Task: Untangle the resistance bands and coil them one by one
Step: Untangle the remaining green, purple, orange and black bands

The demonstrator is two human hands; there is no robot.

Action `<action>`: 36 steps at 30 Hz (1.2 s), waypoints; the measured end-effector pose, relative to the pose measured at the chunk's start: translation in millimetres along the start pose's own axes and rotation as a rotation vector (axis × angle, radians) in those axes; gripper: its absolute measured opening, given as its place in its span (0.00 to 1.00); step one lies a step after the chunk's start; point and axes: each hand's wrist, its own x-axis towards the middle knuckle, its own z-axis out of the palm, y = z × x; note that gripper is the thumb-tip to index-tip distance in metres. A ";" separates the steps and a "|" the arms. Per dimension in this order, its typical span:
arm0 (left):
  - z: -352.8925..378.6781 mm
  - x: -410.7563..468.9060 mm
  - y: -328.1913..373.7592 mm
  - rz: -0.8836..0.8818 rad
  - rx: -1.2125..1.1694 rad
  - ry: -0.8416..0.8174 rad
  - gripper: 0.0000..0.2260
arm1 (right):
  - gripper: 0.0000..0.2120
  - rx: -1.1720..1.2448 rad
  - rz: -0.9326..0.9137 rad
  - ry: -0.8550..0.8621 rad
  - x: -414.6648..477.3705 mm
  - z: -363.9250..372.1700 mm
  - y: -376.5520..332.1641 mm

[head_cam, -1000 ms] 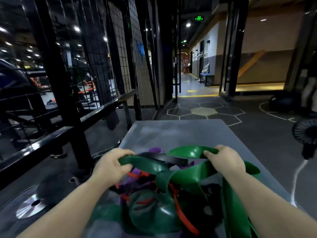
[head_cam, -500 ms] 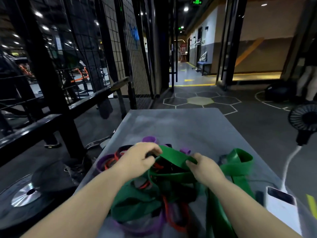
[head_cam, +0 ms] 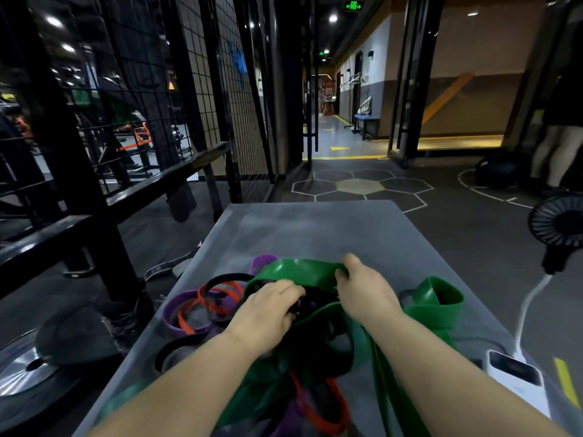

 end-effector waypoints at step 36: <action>-184.4 48.6 22.3 -0.182 -0.263 0.724 0.12 | 0.07 0.366 0.174 -0.017 -6.7 -23.1 25.9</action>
